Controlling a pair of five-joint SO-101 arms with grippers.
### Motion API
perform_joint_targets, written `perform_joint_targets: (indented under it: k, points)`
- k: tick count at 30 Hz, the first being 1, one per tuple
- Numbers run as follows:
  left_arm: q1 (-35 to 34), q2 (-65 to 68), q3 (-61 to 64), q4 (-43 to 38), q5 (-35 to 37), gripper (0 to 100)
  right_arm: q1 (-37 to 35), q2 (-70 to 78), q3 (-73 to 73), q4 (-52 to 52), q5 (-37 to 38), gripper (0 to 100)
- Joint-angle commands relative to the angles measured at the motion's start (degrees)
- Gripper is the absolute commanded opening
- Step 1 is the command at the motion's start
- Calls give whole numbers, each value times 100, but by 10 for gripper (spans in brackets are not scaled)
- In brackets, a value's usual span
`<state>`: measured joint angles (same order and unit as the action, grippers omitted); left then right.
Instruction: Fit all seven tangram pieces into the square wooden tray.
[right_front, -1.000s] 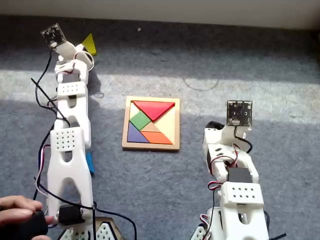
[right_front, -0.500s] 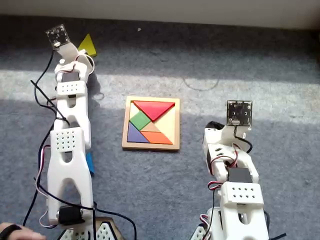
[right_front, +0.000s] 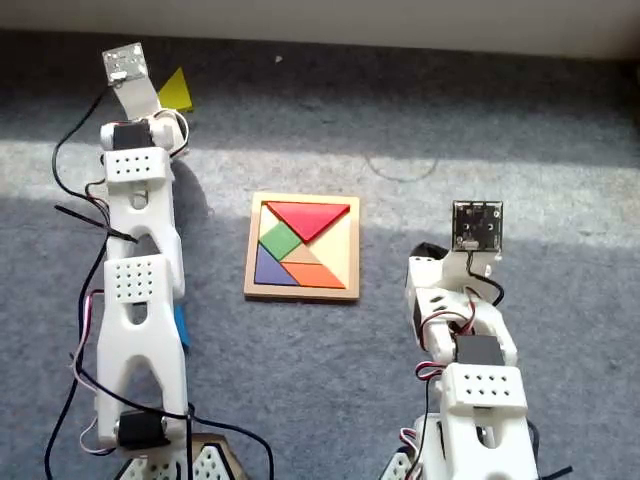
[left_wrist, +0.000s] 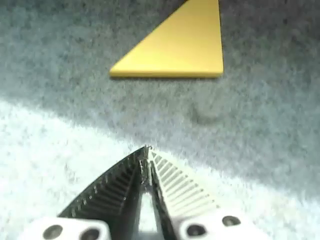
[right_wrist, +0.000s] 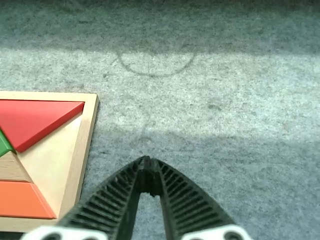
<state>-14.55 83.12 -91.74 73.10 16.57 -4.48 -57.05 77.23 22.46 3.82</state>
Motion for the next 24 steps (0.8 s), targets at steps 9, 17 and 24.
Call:
perform_joint_targets:
  k: [9, 17, 24]
  points:
    - [207, -1815, -356, 2690, -62, 7, 48, -110, -31, -127, 149, 10]
    - [-145, -2615, -321, 2884, -176, 7, 40, -101, -31, -127, 149, 10]
    - [-558, -3934, 295, 2901, -457, 7, 40, -101, -31, -127, 149, 10]
